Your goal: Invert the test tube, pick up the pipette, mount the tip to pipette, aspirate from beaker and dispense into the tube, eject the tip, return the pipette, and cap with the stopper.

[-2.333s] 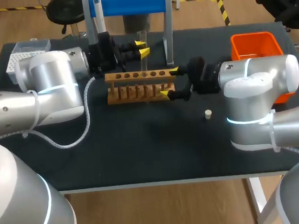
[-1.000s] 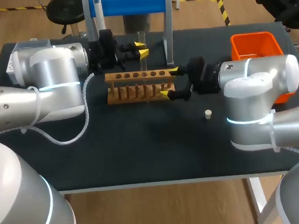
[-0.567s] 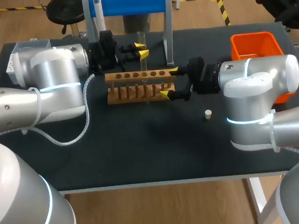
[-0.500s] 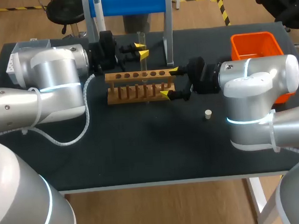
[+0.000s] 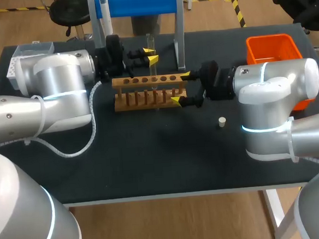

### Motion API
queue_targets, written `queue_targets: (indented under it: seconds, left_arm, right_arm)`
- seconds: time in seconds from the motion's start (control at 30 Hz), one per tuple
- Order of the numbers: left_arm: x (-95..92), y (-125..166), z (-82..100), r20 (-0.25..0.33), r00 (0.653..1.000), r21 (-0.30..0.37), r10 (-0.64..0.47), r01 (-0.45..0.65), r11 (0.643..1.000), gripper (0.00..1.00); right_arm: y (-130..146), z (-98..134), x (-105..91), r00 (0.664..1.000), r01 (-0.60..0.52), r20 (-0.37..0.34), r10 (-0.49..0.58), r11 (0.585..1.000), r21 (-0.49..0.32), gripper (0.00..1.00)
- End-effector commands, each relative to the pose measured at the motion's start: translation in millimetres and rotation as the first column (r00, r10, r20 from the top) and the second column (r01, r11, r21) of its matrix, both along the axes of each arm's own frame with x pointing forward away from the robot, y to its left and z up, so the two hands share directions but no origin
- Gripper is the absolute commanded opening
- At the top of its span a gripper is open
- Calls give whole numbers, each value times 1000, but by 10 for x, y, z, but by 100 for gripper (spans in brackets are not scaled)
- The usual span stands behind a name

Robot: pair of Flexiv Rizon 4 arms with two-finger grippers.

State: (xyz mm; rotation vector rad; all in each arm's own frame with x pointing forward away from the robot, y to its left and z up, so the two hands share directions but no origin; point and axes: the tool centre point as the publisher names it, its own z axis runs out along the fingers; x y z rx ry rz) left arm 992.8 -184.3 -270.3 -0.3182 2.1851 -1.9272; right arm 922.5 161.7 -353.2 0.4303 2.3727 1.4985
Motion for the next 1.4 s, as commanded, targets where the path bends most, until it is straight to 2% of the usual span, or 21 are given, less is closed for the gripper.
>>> queue_targets:
  seconds: [0.03, 1.4]
  left_arm:
    - [29, 2, -49, 0, 1000, -7, -4, 4, 1000, 0]
    - [81, 30, -254, -51, 999, -30, 2, -4, 1000, 0]
  right_arm:
    - [4, -11, -8, 1000, 4, 3, -4, 1000, 2, 100]
    - [4, -11, -8, 1000, 4, 3, -4, 1000, 2, 100]
